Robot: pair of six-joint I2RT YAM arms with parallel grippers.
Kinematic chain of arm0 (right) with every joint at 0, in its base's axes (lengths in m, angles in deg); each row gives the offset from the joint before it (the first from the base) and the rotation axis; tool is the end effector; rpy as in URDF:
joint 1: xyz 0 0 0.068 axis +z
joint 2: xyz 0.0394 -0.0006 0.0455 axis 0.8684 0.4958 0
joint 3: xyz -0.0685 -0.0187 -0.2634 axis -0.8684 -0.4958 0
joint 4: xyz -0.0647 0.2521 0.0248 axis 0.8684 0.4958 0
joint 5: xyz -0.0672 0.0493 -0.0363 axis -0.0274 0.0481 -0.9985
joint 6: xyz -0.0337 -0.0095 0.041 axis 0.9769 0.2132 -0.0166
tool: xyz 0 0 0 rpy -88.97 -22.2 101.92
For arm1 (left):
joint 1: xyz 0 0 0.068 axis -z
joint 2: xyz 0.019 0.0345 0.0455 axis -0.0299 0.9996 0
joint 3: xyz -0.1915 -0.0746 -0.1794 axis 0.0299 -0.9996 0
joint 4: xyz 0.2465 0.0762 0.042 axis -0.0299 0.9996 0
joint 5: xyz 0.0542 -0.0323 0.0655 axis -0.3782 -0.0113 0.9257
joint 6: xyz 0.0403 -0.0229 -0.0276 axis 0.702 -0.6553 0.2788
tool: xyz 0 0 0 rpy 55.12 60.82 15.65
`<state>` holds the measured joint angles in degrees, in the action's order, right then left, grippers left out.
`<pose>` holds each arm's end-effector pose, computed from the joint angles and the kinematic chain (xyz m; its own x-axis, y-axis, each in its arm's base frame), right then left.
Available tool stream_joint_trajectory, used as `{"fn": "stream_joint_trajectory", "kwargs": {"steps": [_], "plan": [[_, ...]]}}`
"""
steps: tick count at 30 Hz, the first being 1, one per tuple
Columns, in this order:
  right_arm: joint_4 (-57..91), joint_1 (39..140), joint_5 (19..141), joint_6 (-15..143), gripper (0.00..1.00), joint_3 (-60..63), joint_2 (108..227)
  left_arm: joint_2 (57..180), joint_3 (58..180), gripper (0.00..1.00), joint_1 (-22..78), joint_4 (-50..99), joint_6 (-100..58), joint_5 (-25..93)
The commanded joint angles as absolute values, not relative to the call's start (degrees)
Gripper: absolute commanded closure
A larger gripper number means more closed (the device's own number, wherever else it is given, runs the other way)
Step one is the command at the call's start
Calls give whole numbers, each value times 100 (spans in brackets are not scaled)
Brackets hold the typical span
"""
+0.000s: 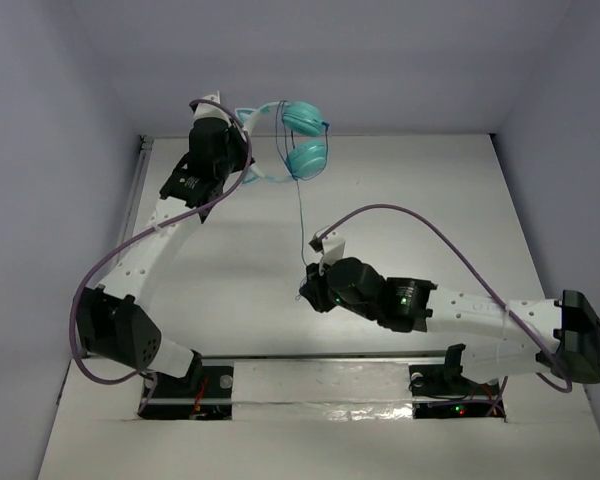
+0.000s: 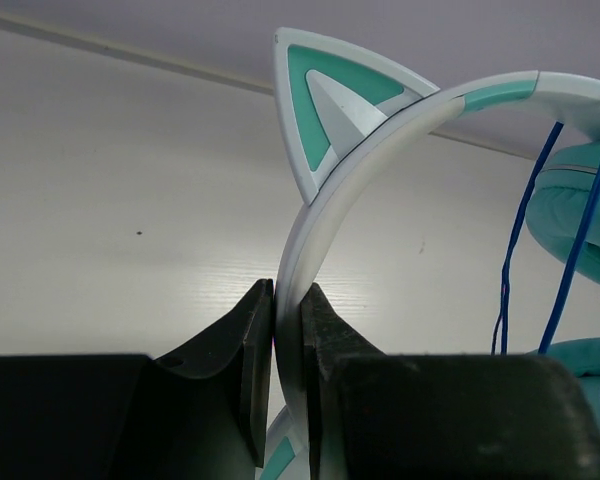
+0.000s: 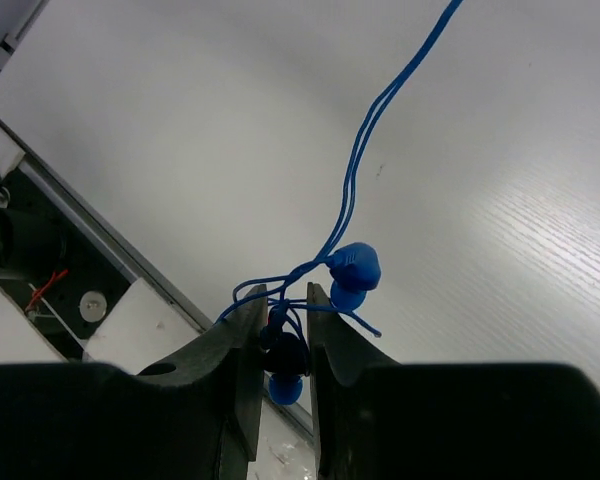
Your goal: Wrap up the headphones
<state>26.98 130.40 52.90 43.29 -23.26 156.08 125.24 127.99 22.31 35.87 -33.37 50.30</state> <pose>0.1045 0.2540 0.2866 -0.5118 -0.1353 -0.8484 -0.6196 0.7422 0.2554 0.3189 -0.1148 0.4084 -0.2533 -0.3388 -0.9061 0.1320 0.9158 -0.3793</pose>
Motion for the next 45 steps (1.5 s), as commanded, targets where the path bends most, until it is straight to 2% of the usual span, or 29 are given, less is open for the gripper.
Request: {"fn": "stream_joint_trajectory", "kwargs": {"steps": [1, 10, 14, 22, 29, 45], "plan": [[3441, 13296, 4673, 4524, 100, -1592, 15751, 12463, 12425, 100, 2210, 2685, -3553, 5457], [4392, 13428, 3804, 5262, 100, -220, 16340, 12314, 11116, 100, 2904, 2315, -3598, 6001], [4156, 13428, 3460, 5692, 100, 9, 16376, 11981, 10552, 100, 3212, 2192, -3632, 5994], [3444, 13428, 2836, 6115, 100, 62, 16569, 11453, 9735, 100, 3511, 2218, -3659, 5486], [2732, 13314, 2467, 6422, 100, -131, 16631, 11128, 9506, 100, 3687, 2507, -3571, 5176], [2283, 12216, 2923, 6739, 100, -43, 16816, 10890, 8995, 100, 4056, 2455, -3597, 4684]]}}
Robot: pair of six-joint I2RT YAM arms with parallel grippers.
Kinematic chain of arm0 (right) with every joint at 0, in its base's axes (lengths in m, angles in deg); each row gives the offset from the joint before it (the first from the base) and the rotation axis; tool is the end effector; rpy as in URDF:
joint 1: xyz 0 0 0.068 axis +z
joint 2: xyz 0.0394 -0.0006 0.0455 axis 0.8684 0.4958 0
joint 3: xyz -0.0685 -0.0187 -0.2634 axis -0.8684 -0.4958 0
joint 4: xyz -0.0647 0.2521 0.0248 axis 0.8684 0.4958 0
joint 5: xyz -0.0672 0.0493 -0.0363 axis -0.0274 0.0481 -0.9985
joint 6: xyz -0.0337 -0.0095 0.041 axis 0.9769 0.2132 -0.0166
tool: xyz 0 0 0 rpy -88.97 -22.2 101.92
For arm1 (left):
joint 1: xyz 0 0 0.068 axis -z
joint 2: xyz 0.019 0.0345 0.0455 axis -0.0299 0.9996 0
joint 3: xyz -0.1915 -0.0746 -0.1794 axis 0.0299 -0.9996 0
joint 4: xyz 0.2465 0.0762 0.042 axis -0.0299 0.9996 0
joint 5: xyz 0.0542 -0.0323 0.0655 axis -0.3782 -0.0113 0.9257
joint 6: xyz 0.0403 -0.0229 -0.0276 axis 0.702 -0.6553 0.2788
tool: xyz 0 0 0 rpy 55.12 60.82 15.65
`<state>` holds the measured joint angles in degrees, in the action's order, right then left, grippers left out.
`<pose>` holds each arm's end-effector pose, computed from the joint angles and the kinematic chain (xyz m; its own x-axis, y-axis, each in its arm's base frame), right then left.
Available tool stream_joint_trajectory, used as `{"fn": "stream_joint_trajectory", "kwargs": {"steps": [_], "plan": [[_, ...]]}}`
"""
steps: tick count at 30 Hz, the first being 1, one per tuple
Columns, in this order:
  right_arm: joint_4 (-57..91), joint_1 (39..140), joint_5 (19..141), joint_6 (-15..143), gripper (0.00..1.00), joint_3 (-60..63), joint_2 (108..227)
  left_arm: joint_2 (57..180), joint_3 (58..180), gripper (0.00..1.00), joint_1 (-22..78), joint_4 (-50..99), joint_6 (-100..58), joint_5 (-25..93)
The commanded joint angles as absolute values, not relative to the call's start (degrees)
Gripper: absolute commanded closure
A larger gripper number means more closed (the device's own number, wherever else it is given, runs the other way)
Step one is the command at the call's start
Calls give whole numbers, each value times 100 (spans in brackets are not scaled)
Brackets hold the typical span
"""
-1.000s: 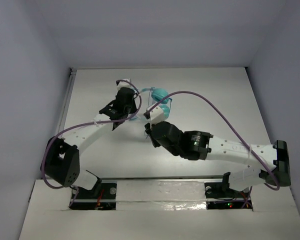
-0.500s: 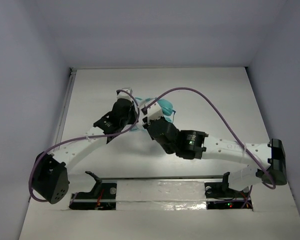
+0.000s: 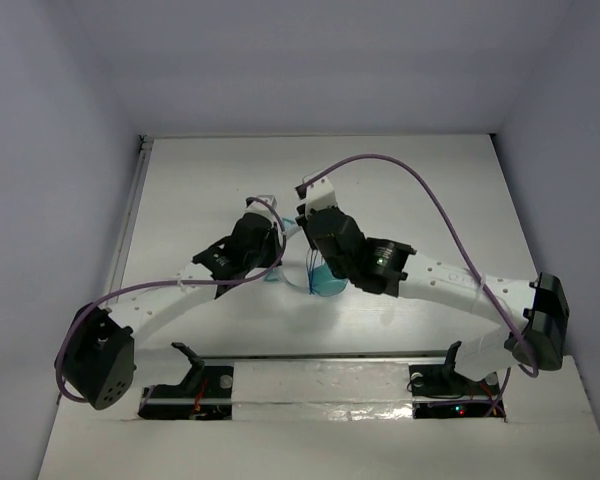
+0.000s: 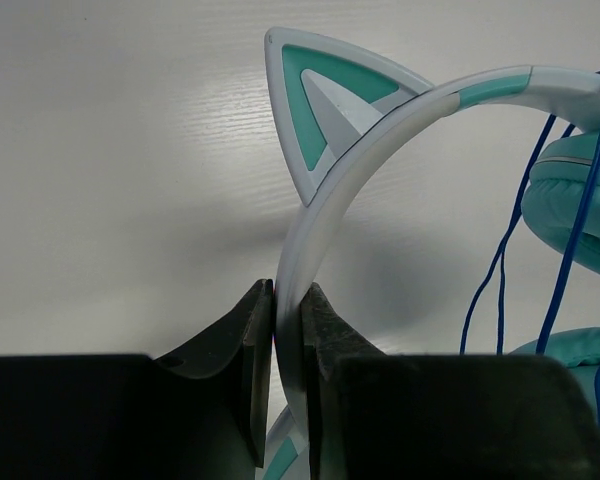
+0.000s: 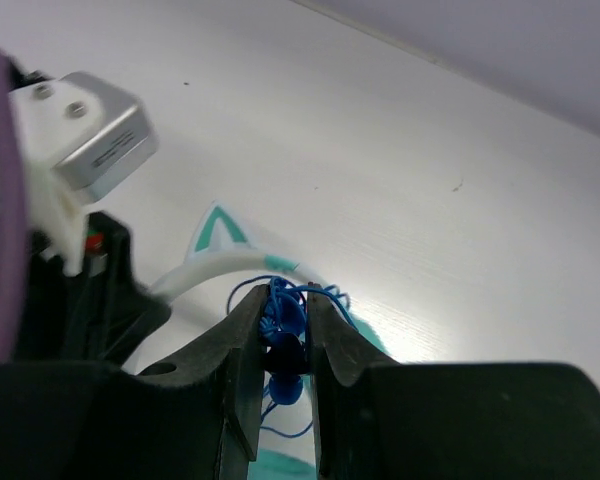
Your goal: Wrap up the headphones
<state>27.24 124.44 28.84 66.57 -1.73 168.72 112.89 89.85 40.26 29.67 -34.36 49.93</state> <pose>0.1662 0.2870 0.3569 -0.1822 -0.2532 -0.9501 -0.3564 0.9176 -0.1762 0.2136 -0.1644 0.2475 -0.5851 -0.0735 -0.8076 0.3117 0.8990 -0.3077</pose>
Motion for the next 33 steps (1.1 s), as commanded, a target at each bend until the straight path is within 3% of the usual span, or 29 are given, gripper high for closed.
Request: {"fn": "stream_joint_trajectory", "kwargs": {"steps": [1, 24, 33], "plan": [[2239, 12137, 2967, 6739, 100, -87, 16789, 10855, 8978, 100, 4056, 2464, -3597, 4649], [1896, 9737, 4830, 6221, 100, -499, 16605, 10152, 9162, 100, 4056, 2956, -3053, 2566], [1694, 9350, 5129, 5765, 100, -1370, 15998, 9923, 9478, 100, 3248, 2780, -3035, 1565]]}}
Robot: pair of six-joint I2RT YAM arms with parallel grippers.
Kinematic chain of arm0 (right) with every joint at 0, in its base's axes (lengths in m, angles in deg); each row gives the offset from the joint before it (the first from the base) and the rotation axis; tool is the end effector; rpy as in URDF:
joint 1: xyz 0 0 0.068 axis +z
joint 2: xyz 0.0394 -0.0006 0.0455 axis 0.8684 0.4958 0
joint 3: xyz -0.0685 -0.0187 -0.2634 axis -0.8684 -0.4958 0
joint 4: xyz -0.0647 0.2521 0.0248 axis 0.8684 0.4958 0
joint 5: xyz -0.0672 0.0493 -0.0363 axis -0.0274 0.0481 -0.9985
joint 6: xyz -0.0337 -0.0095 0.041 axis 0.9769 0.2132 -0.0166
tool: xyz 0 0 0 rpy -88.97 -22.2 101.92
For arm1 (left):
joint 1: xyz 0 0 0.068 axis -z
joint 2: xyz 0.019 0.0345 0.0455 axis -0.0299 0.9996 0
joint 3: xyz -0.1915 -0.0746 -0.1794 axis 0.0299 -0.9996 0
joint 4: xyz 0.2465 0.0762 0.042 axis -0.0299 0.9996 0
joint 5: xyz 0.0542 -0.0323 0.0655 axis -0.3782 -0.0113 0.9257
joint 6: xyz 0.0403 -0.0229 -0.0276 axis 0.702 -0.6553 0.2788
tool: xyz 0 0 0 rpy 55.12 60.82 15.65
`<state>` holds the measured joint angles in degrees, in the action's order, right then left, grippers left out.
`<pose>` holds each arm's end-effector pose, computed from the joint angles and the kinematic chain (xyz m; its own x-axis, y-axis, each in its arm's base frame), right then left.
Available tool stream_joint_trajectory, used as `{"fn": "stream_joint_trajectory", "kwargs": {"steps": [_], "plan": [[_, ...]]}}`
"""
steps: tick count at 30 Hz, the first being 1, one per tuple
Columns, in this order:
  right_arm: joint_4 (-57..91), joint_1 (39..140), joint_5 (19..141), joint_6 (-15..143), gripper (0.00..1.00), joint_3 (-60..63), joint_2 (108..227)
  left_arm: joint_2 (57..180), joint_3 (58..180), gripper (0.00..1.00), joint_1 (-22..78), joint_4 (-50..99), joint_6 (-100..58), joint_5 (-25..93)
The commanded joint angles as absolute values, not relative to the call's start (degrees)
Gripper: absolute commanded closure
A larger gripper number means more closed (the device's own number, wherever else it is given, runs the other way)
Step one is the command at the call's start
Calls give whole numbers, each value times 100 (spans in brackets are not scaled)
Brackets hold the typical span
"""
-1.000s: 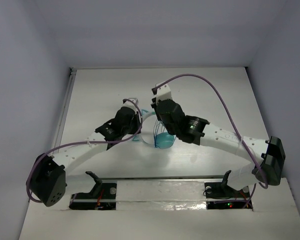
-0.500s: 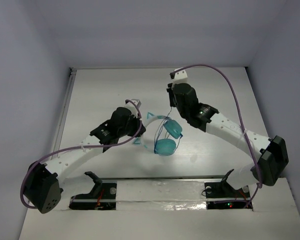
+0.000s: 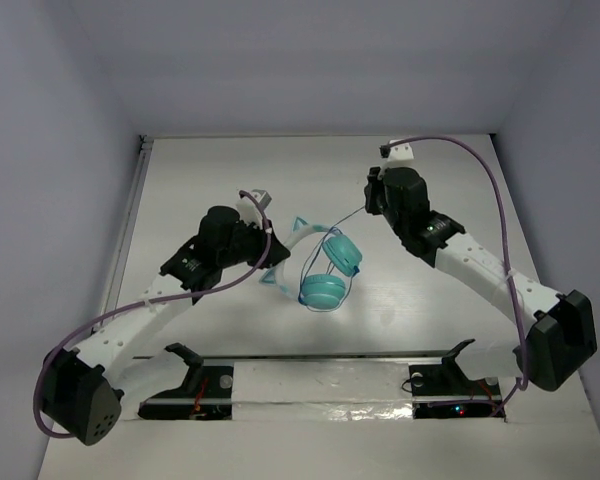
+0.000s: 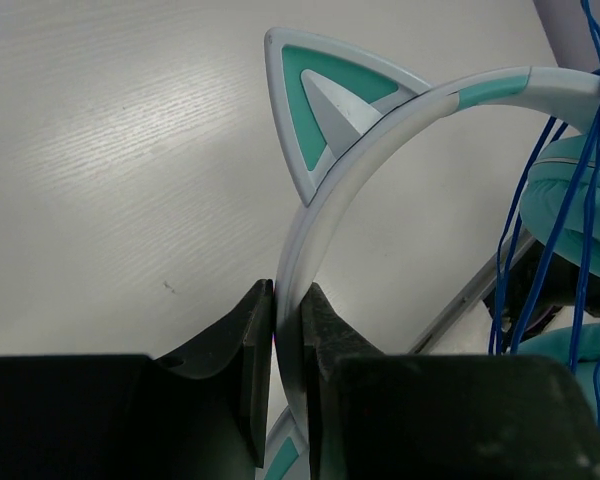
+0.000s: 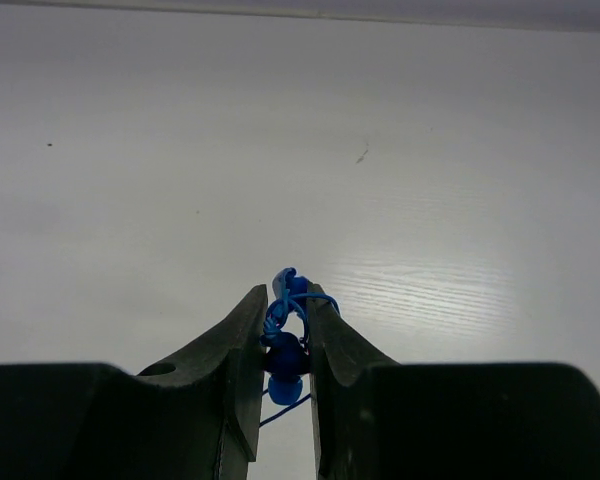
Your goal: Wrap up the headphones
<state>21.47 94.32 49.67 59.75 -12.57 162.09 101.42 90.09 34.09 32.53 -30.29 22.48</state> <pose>0.2637 0.1616 0.3329 -0.3095 0.0044 -0.9509 -0.1549 0.9864 0.0550 0.1915 -0.1359 0.2915 -0.5687 -0.0402 -0.8216 0.6081 0.6520 -0.4528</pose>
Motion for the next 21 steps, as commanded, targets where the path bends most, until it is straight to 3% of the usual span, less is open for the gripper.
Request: {"fn": "stream_joint_trajectory", "kwargs": {"steps": [1, 12, 13, 14, 15, 16, 19, 21], "plan": [[1685, 9298, 5321, 5712, 100, -1431, 15902, 9923, 9514, 100, 3169, 2781, -3009, 1486], [816, 9244, 6157, 4422, 100, -2380, 15032, 9976, 9777, 100, 2070, 2148, -3483, 536], [772, 9244, 6219, 4236, 95, -2425, 15023, 9993, 9839, 100, 2070, 2122, -3518, 518], [832, 9244, 6167, 4052, 84, -2443, 15014, 10002, 9952, 100, 2070, 2147, -3518, 553], [894, 9244, 6149, 3798, 68, -2443, 15075, 10037, 10006, 100, 2070, 2200, -3501, 571], [1007, 9244, 6097, 3725, 46, -2312, 15136, 10055, 10076, 100, 2070, 2279, -3405, 588], [1447, 9244, 6105, 3444, 33, -2031, 15321, 10169, 10348, 100, 2070, 2631, -3246, 781], [1483, 9183, 6193, 3207, 32, -1986, 15330, 10204, 10524, 100, 2070, 2912, -3193, 940]]}}
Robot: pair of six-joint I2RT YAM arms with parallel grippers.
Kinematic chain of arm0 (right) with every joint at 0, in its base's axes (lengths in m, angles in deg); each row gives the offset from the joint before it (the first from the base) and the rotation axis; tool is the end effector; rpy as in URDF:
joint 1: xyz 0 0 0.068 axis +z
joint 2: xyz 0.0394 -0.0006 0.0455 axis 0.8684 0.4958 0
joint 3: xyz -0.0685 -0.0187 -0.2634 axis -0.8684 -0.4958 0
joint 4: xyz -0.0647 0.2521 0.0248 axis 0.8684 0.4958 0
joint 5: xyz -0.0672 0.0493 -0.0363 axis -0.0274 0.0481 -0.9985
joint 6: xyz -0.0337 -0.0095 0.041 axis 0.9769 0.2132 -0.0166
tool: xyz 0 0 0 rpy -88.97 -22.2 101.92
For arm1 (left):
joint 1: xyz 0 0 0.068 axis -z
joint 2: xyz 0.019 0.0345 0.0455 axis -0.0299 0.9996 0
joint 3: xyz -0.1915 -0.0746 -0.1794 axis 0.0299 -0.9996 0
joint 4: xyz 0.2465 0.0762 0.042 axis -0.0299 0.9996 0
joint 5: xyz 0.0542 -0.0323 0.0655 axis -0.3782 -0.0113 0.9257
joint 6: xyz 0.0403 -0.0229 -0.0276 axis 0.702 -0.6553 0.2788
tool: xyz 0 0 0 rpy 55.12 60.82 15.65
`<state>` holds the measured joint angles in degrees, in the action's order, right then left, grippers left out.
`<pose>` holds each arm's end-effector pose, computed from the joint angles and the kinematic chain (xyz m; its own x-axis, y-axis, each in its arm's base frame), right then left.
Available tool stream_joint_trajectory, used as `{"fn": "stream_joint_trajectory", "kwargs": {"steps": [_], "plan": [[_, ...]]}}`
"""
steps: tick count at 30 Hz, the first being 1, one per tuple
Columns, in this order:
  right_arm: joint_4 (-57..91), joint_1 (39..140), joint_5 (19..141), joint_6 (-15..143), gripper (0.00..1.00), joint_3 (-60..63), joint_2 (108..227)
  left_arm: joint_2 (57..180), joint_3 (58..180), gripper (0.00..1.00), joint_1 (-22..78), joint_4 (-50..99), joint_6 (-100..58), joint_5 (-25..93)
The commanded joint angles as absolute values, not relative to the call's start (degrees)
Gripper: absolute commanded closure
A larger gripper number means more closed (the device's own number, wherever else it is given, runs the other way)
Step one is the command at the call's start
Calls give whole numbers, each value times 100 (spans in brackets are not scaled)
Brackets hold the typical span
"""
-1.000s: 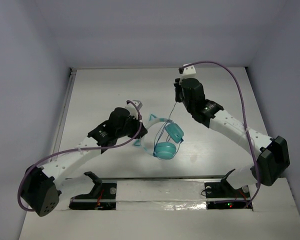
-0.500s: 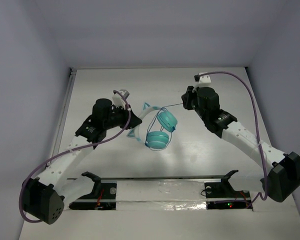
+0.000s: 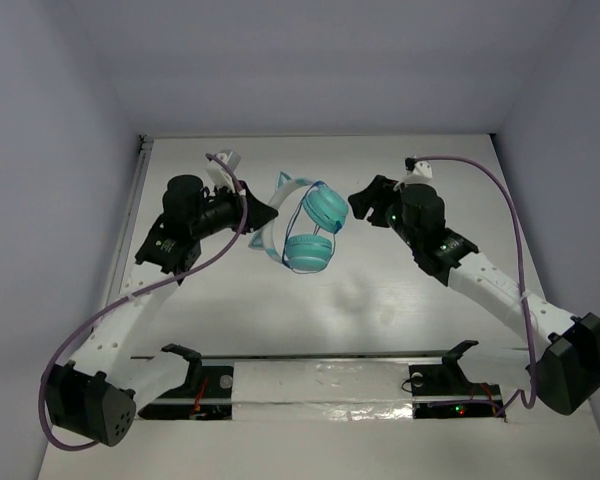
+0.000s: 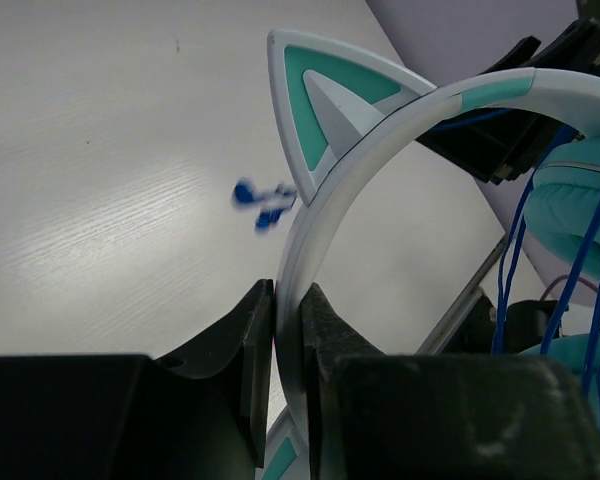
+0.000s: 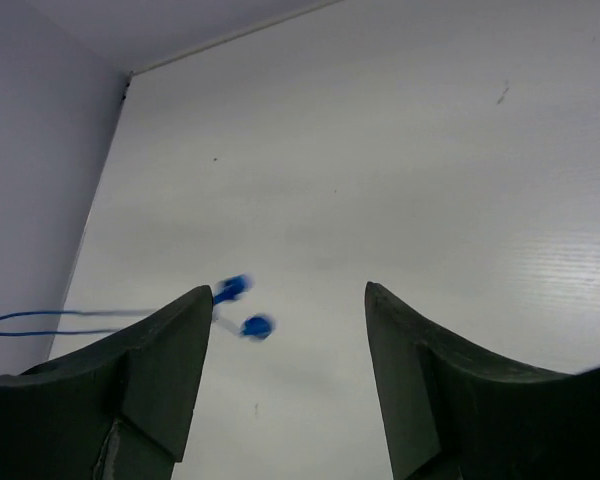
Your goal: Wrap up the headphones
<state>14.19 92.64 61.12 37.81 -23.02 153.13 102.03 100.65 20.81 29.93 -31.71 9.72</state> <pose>0.2359 0.1412 0.3231 -0.3627 0.4024 -0.8406 -0.1957 0.8490 0.4909 0.2178 -0.0959 0.3599 -0.4370 -0.1896 -0.8792 0.6638 0.5917 -0.4575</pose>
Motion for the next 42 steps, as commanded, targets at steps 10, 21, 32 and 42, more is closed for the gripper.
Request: {"fn": "stream_joint_trajectory", "kwargs": {"steps": [10, 21, 32, 42], "plan": [[342, 9183, 7174, 3714, 100, -2758, 14759, 10652, 11552, 100, 2070, 3667, -2904, 1458], [-311, 9183, 8004, 5622, 37, -3393, 14249, 10890, 12440, 100, 2070, 4494, -2534, 1819], [-318, 9183, 10022, 5720, 26, -2786, 15135, 11101, 12959, 100, 2070, 4968, -2314, 1819], [-1593, 9236, 11019, 5508, 18, -2514, 15751, 10882, 12609, 100, 2070, 4908, -2428, 1354]]}}
